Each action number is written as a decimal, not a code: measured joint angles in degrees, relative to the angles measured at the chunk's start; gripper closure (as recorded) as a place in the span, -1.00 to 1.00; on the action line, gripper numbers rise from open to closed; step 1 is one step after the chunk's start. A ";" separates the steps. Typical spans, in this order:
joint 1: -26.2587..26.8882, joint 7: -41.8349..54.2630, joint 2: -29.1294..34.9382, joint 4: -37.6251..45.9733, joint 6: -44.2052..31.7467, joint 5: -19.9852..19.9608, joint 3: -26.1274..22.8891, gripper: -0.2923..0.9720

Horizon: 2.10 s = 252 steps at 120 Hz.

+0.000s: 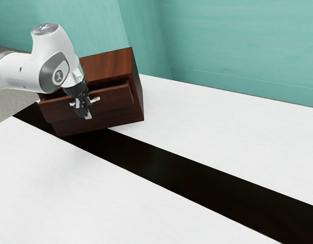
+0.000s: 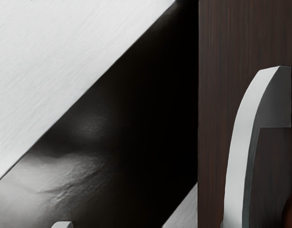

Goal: Pull the drawer handle with one arm to open the drawer

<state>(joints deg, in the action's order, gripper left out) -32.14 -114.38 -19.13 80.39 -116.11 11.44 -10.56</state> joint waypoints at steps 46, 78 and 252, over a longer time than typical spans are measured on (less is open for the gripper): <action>0.25 -0.24 5.27 6.12 0.14 -0.83 0.05 -0.03; 0.31 -0.34 8.98 10.57 0.16 -2.04 0.04 -0.02; 1.15 -3.22 24.32 27.28 1.16 -4.19 0.24 -0.02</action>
<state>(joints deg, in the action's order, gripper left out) -30.99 -117.60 5.19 107.67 -114.95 7.25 -10.33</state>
